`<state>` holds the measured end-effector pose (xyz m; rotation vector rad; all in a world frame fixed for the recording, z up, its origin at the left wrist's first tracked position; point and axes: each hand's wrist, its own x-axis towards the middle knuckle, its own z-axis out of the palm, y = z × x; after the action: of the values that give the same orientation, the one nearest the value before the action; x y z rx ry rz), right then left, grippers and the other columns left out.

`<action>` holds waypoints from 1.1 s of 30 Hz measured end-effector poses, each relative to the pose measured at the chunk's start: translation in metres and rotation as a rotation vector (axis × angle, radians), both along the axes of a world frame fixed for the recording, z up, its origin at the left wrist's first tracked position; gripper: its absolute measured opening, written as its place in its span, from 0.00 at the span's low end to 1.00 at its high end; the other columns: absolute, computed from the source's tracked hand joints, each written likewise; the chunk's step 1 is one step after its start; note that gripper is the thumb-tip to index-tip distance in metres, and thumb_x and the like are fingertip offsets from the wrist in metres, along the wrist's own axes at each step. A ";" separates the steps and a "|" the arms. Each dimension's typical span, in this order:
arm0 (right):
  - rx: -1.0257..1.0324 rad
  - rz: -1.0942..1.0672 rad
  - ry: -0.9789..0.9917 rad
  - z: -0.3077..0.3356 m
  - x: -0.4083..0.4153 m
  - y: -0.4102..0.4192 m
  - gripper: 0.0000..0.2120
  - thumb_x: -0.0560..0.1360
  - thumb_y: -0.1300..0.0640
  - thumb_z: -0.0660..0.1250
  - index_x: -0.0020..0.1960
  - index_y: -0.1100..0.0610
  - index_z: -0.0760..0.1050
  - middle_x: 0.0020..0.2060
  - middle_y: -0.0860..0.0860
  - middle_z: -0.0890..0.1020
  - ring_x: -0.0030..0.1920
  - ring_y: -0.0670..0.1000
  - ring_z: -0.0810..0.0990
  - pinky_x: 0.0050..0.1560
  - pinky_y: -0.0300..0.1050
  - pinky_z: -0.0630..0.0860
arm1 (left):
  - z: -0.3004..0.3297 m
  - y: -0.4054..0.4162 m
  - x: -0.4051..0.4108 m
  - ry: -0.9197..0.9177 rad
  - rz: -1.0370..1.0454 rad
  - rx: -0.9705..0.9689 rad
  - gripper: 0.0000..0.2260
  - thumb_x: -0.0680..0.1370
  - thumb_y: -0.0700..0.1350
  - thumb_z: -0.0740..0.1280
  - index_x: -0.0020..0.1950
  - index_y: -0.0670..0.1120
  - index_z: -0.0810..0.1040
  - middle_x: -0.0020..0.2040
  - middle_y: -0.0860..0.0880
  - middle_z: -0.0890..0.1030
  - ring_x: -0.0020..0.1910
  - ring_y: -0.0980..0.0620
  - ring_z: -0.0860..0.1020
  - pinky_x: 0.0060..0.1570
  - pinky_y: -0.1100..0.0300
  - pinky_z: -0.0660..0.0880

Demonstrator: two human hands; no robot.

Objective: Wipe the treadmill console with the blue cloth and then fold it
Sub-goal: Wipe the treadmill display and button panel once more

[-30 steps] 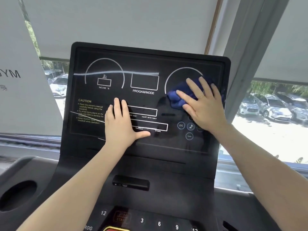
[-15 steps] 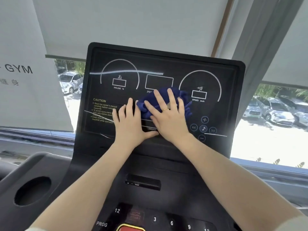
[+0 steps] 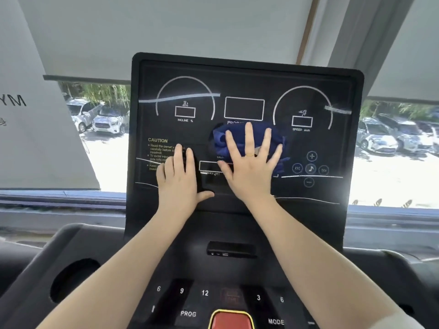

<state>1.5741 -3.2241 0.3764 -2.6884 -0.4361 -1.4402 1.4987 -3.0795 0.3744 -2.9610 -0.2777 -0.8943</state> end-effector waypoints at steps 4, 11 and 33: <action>-0.189 0.082 -0.045 -0.003 -0.002 -0.030 0.28 0.75 0.36 0.56 0.73 0.43 0.62 0.74 0.55 0.60 0.72 0.68 0.58 0.64 0.73 0.56 | -0.002 0.001 0.000 -0.006 -0.004 0.024 0.53 0.51 0.67 0.75 0.67 0.38 0.69 0.67 0.37 0.70 0.57 0.38 0.75 0.57 0.46 0.71; 0.173 -0.086 0.024 -0.020 -0.021 0.029 0.24 0.77 0.41 0.53 0.72 0.42 0.63 0.74 0.55 0.61 0.71 0.69 0.58 0.64 0.71 0.57 | -0.004 0.004 0.001 0.022 -0.012 0.053 0.51 0.51 0.68 0.75 0.66 0.39 0.71 0.66 0.38 0.72 0.55 0.41 0.77 0.55 0.48 0.73; -0.265 0.188 -0.084 -0.037 -0.017 -0.053 0.20 0.78 0.43 0.58 0.69 0.43 0.69 0.71 0.52 0.67 0.69 0.65 0.65 0.65 0.66 0.62 | 0.001 -0.009 -0.005 0.080 -0.071 -0.244 0.47 0.68 0.57 0.73 0.76 0.45 0.47 0.77 0.45 0.43 0.74 0.42 0.51 0.68 0.45 0.55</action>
<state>1.5568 -3.2773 0.3394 -2.6926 -0.9204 -1.5405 1.4942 -3.0889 0.3755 -3.2411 -0.3004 -0.7995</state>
